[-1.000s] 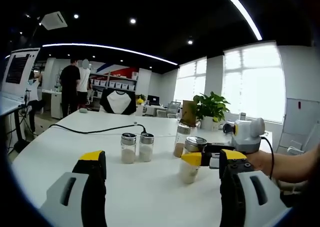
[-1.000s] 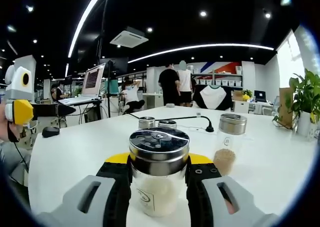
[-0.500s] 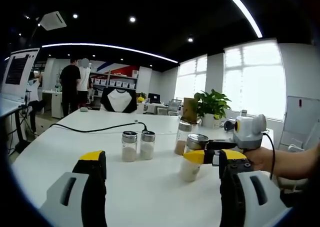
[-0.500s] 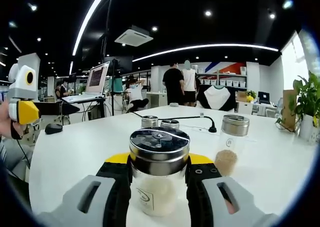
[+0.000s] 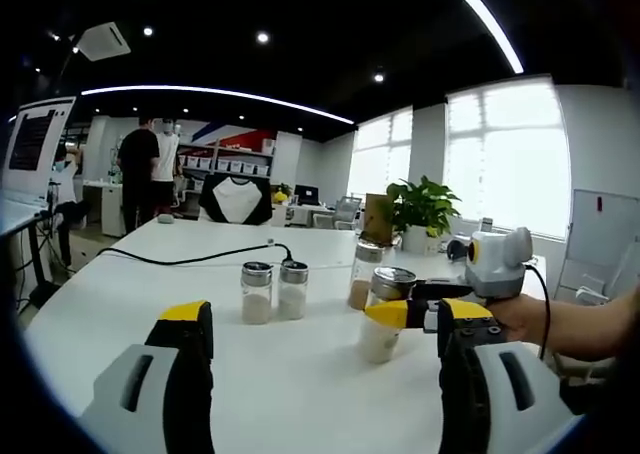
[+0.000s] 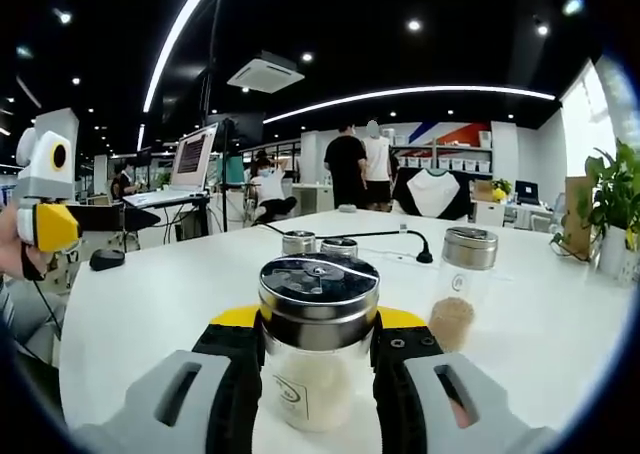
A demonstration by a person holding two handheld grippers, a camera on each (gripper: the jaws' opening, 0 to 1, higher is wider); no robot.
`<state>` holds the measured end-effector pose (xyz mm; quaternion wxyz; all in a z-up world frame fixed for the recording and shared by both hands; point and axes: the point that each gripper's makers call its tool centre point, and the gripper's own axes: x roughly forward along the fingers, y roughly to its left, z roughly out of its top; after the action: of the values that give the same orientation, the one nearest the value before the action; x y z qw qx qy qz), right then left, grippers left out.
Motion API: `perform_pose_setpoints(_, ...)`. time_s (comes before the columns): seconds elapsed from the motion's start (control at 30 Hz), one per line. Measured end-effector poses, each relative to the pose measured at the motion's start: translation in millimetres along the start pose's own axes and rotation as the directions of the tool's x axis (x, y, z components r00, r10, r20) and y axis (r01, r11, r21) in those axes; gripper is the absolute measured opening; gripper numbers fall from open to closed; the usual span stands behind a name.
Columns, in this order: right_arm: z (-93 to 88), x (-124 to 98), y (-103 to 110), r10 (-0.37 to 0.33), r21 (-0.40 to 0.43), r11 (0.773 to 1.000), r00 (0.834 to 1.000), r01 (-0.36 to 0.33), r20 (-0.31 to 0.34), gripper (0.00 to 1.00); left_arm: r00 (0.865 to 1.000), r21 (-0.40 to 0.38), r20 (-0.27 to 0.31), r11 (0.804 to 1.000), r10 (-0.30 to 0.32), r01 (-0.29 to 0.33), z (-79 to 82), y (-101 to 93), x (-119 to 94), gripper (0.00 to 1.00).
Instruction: Rotate the seasoning bottle until the label or dispensing opening points toward the visible target arrow and the bottle remains upright within the marked orientation range
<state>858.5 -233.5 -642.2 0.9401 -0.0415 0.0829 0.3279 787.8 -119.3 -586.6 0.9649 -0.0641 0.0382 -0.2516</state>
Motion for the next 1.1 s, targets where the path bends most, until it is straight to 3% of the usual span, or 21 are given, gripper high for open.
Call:
perform_pose_setpoints(0.13,-2.1,0,-1,0.001,0.06,0.998,1.0,0.0,-0.017,0.41,1.0,-0.003,0.003,1.0,0.001,-0.001,0.9,0.5,-1,0.98)
perform_pose_setpoints(0.33,-0.3,-9,-2,-0.003,0.041,0.999,1.0,0.004,-0.016,0.49,1.0,0.001,0.002,1.0,0.009,-0.009,2.1,3.3,-4,0.98)
perform_pose_setpoints(0.63,-1.5,-38,-11,-0.018,0.032,0.999,0.999,0.019,-0.03,0.52,1.0,0.003,0.0,1.0,0.006,-0.006,1.1,-0.2,-3,0.97)
perform_pose_setpoints(0.87,8.5,-62,-10,-0.009,-0.003,1.0,1.0,0.009,0.002,0.52,1.0,0.009,-0.001,1.0,-0.002,0.002,1.5,-4.0,-2,0.98)
perform_pose_setpoints(1.1,6.0,-83,-15,-0.045,-0.007,0.999,0.999,0.045,-0.01,0.52,1.0,0.01,-0.001,1.0,-0.001,0.001,1.6,-4.9,-3,0.97)
